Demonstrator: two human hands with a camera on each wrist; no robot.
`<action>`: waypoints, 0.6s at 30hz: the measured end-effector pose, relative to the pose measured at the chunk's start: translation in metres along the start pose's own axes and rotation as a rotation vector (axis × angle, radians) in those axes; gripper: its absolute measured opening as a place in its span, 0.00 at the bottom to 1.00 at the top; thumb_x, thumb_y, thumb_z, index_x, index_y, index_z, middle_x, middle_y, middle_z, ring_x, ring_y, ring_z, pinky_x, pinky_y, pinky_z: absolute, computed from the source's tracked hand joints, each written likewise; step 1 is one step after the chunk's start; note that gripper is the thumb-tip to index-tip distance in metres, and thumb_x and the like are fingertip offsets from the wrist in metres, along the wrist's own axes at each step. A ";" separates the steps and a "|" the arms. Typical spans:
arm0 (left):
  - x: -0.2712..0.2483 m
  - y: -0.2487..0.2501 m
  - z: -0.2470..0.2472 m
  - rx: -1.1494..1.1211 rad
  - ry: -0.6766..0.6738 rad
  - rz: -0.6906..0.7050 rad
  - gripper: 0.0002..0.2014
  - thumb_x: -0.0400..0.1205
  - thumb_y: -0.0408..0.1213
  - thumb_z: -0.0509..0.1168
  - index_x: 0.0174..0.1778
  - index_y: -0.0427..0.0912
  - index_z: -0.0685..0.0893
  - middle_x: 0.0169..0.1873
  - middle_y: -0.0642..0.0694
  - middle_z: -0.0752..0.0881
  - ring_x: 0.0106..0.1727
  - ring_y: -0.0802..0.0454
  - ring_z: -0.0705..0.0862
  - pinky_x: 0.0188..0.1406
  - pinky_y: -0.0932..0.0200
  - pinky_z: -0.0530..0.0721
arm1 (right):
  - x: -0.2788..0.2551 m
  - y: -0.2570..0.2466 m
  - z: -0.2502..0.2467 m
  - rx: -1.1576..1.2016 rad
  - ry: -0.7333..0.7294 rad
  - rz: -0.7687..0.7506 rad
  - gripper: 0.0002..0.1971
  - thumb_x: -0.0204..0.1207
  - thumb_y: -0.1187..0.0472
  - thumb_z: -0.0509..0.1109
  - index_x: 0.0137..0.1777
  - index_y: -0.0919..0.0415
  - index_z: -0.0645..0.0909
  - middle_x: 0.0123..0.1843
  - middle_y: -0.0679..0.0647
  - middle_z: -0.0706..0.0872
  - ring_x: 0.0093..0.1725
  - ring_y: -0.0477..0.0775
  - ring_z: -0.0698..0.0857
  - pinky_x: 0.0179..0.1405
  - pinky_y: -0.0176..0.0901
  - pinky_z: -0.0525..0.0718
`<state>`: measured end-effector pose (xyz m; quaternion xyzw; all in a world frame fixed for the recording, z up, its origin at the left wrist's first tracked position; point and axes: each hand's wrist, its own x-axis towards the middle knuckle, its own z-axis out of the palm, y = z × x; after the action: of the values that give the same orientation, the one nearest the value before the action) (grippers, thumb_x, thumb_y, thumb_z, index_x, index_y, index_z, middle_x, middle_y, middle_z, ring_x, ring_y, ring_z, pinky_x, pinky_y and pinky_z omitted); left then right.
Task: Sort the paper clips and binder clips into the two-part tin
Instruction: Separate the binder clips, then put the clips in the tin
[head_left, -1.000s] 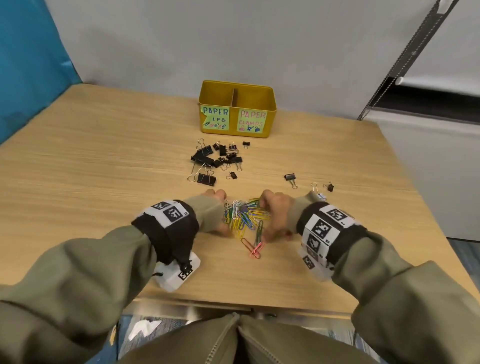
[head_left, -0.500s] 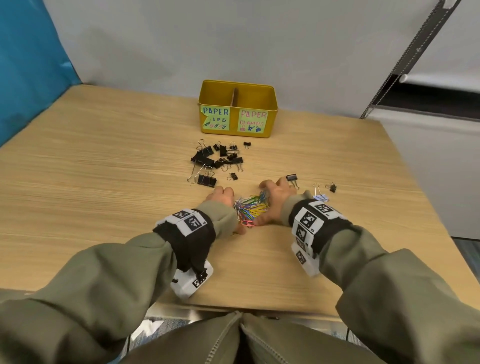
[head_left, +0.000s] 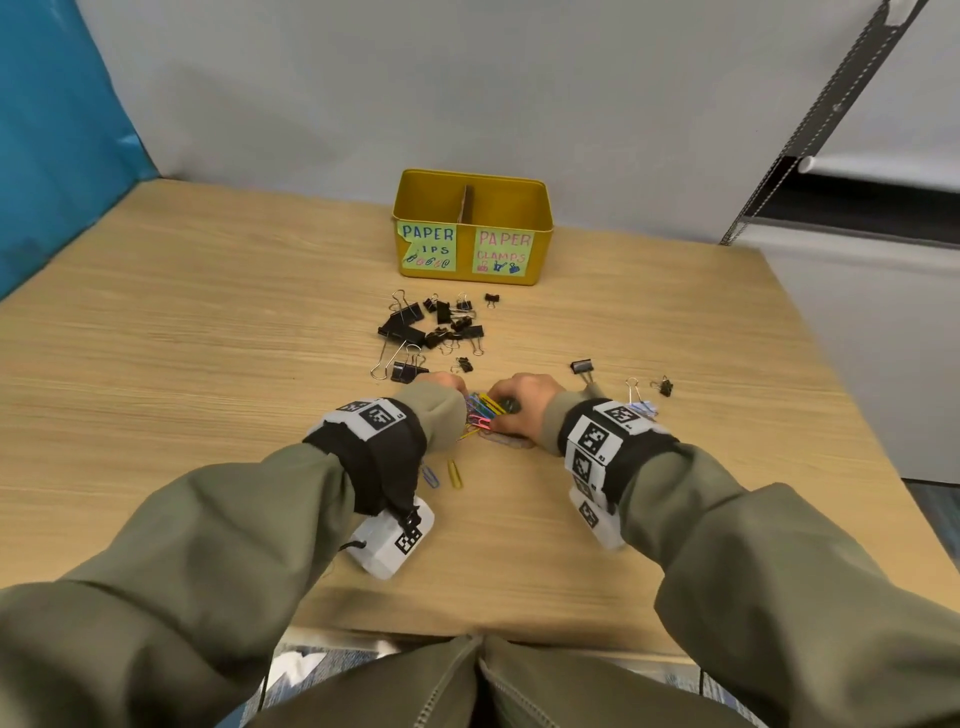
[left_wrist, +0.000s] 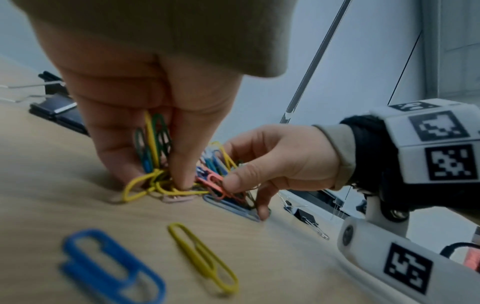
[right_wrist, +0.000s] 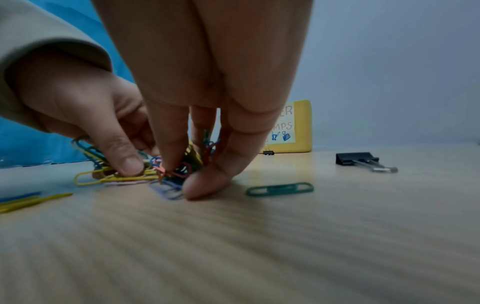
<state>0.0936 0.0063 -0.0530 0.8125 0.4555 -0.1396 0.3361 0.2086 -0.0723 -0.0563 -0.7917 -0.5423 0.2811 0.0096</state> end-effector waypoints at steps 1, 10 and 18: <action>0.000 -0.001 -0.003 -0.017 -0.003 -0.013 0.21 0.80 0.32 0.67 0.70 0.37 0.77 0.70 0.37 0.79 0.71 0.42 0.78 0.69 0.56 0.75 | 0.002 0.002 -0.002 0.053 -0.018 0.016 0.21 0.77 0.56 0.70 0.69 0.55 0.78 0.64 0.59 0.84 0.51 0.57 0.86 0.54 0.47 0.85; 0.010 -0.012 -0.034 -0.211 0.033 0.065 0.19 0.72 0.26 0.75 0.59 0.28 0.85 0.34 0.44 0.82 0.43 0.49 0.78 0.37 0.62 0.75 | 0.021 0.019 -0.035 0.519 -0.044 0.029 0.03 0.75 0.69 0.72 0.42 0.62 0.83 0.32 0.54 0.82 0.14 0.38 0.79 0.20 0.29 0.82; 0.023 0.020 -0.143 -0.399 0.255 0.116 0.06 0.74 0.24 0.72 0.40 0.39 0.86 0.32 0.44 0.83 0.41 0.46 0.80 0.63 0.44 0.82 | 0.057 -0.019 -0.150 0.778 0.175 -0.125 0.11 0.75 0.74 0.69 0.56 0.65 0.80 0.36 0.57 0.83 0.18 0.42 0.83 0.23 0.27 0.86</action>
<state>0.1113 0.1107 0.0482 0.7658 0.4656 0.0762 0.4370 0.2756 0.0279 0.0514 -0.7153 -0.4398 0.3959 0.3716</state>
